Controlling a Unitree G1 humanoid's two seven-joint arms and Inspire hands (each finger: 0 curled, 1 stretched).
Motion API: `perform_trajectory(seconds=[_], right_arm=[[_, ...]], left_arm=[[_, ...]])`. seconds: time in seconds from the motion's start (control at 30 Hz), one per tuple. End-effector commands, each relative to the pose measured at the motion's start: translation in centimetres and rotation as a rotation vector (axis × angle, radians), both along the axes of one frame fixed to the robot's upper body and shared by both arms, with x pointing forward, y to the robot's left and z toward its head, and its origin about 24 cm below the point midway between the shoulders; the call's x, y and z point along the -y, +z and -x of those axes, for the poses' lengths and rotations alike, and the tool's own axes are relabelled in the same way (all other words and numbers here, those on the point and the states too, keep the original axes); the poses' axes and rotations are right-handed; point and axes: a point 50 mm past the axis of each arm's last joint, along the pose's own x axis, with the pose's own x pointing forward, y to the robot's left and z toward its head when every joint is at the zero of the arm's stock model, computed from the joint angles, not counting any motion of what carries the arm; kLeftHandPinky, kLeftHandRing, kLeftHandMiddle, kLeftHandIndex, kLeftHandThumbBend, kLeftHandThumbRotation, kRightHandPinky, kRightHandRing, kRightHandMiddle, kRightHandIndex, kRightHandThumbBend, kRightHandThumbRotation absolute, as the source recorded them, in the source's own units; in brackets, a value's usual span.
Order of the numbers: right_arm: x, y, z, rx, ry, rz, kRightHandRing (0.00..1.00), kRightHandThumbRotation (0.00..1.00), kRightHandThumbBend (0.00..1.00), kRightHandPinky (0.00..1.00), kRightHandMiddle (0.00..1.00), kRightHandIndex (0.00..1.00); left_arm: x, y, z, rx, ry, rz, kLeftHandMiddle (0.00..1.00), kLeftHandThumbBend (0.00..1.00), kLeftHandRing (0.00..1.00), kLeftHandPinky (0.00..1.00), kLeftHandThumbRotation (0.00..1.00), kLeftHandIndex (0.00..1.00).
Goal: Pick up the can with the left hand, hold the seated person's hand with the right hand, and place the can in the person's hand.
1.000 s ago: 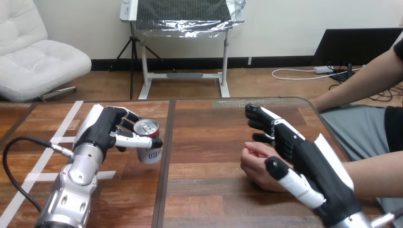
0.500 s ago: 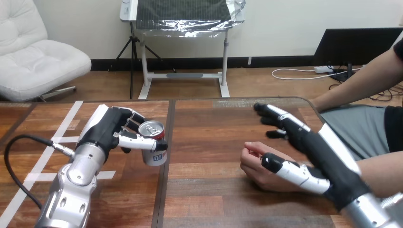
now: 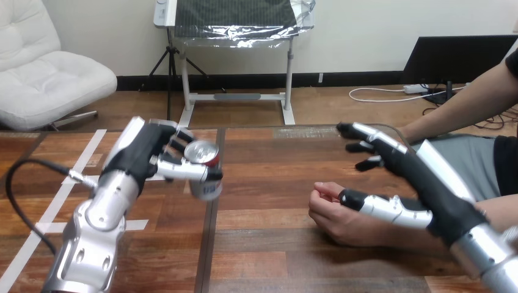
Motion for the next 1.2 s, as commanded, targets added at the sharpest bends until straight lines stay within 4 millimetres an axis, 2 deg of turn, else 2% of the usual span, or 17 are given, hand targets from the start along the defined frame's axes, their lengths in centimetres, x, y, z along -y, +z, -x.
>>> perform_trajectory(seconds=[0.0, 0.5, 0.8, 1.17], right_arm=[[0.5, 4.8, -2.7, 0.222, 0.007, 0.059, 0.85, 0.70, 0.92, 0.69, 0.91, 0.90], [1.6, 5.5, -3.7, 0.180, -0.012, 0.190, 0.87, 0.69, 0.93, 0.68, 0.93, 0.91], [2.1, 5.6, -4.3, 0.158, 0.016, 0.278, 0.89, 0.62, 0.92, 0.72, 0.92, 0.92], [3.0, 5.0, -5.0, 0.113, 0.035, 0.397, 0.89, 0.57, 0.93, 0.84, 0.90, 0.93]], left_arm=[[1.3, 7.6, -1.0, 0.281, -0.070, -0.020, 0.40, 0.76, 0.34, 0.28, 0.00, 0.43], [1.7, 8.1, -0.5, 0.299, -0.098, -0.028, 0.40, 0.75, 0.34, 0.29, 0.00, 0.43], [2.0, 8.8, -0.1, 0.335, -0.137, -0.016, 0.39, 0.73, 0.33, 0.28, 0.00, 0.42], [2.3, 9.6, 0.3, 0.365, -0.161, -0.025, 0.39, 0.73, 0.32, 0.27, 0.00, 0.42]])
